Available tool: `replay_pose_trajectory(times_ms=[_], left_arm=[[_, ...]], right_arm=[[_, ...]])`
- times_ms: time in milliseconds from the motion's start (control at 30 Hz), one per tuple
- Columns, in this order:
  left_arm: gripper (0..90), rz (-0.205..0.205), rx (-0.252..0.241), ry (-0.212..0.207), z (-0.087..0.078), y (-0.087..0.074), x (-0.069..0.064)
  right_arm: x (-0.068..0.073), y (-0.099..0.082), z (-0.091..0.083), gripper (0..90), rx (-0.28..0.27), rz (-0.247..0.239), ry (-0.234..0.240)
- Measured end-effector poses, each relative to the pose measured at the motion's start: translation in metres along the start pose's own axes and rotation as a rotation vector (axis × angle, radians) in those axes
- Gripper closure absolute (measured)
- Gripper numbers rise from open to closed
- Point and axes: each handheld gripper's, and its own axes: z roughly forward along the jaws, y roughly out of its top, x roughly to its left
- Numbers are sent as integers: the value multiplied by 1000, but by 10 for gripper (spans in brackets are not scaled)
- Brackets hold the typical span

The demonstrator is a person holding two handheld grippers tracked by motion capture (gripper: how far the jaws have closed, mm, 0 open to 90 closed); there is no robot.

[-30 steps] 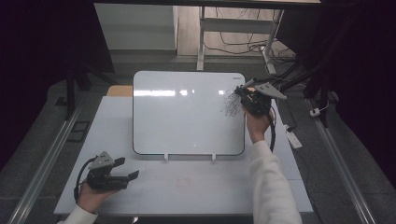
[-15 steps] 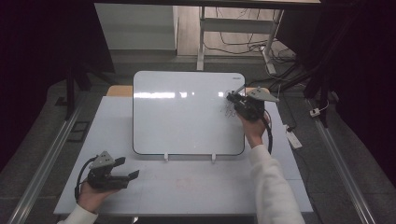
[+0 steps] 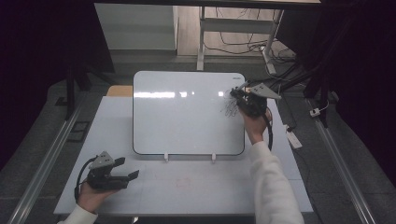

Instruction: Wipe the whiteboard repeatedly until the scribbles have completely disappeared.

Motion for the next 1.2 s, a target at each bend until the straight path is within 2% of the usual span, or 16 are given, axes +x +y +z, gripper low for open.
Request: replay_pose_trajectory(times_ms=[100, 233, 300, 367, 500, 533, 567, 633, 700, 800, 867, 900, 967, 1100, 1167, 1200], left_arm=[[206, 2, -6, 1, -2, 0, 0], [206, -3, -4, 1, -1, 0, 2], [206, -4, -1, 2, 0, 0, 2], [206, 0, -1, 3, 0, 0, 1], [207, -2, -12, 5, -3, 0, 0], [206, -3, -12, 6, -3, 0, 1], [206, -5, -10, 5, -3, 0, 2], [206, -5, -6, 4, -2, -1, 3], [207, -7, -5, 5, -2, -1, 3], [207, -1, -6, 6, -2, 0, 1], [207, -1, -10, 6, -3, 0, 1], [207, -1, -9, 6, -2, 0, 1], [207, -4, -2, 5, 0, 0, 2], [207, 0, -4, 7, -1, 0, 0], [207, -3, -8, 6, -2, 0, 1], [207, -7, -8, 4, -2, 0, 2]], right_arm=[[-4, 2, 0, 778, 6, 14, -7], [17, -6, 1, 778, 59, -63, 98], [16, -3, 3, 778, 54, -73, 83], [6, 5, 6, 778, 23, -34, 30], [0, 12, 11, 778, 15, 11, 22], [11, 9, 13, 778, 45, -28, 77], [11, 9, 13, 778, 45, -28, 77], [20, 7, 11, 778, 83, -116, 103], [17, 9, 11, 778, 74, -111, 72], [0, 13, 11, 778, 41, -4, 31], [5, 12, 11, 778, 55, -30, 57], [20, 8, 12, 778, 86, -104, 115], [26, 7, 12, 778, 98, -147, 113], [14, 9, 10, 778, 59, -72, 49], [13, 6, 8, 778, 64, -41, 69], [23, -1, 6, 778, 90, -85, 114]])
